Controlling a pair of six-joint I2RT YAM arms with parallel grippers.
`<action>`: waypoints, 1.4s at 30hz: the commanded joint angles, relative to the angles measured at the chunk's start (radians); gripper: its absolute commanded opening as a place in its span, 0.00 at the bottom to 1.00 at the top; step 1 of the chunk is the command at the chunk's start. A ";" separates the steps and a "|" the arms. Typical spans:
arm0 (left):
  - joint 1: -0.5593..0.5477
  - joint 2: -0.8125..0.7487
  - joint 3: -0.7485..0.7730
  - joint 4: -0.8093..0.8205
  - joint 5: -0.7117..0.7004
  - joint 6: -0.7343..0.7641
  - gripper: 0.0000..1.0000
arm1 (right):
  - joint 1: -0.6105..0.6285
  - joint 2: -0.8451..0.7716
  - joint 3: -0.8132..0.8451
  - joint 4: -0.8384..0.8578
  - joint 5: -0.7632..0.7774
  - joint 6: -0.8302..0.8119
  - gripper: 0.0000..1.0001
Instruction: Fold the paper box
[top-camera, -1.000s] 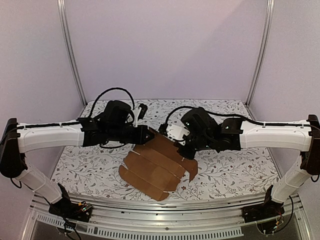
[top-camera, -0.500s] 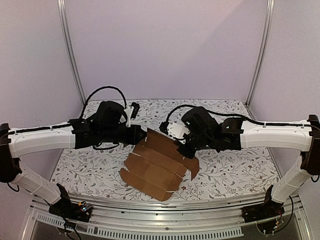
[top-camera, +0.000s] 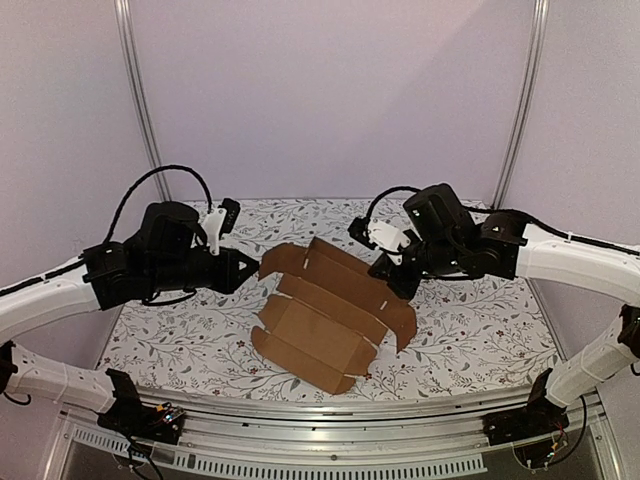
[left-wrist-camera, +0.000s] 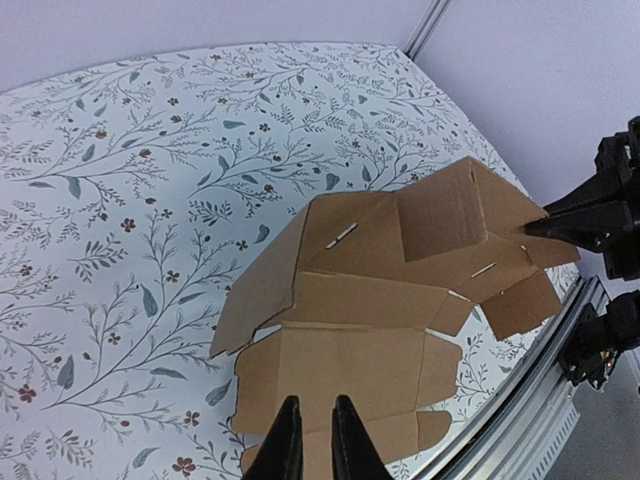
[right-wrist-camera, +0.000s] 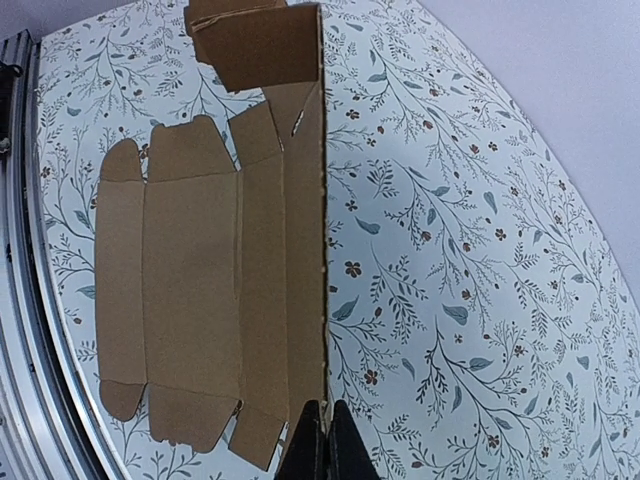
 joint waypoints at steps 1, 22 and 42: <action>-0.008 -0.079 -0.023 -0.110 -0.032 0.040 0.12 | -0.036 -0.057 0.017 -0.058 -0.125 0.015 0.00; -0.002 -0.257 -0.184 0.034 0.082 0.024 0.11 | -0.052 -0.303 -0.044 -0.058 -0.465 0.004 0.00; 0.001 -0.385 -0.199 0.151 0.501 0.110 0.09 | -0.052 -0.371 -0.054 -0.030 -0.613 0.040 0.00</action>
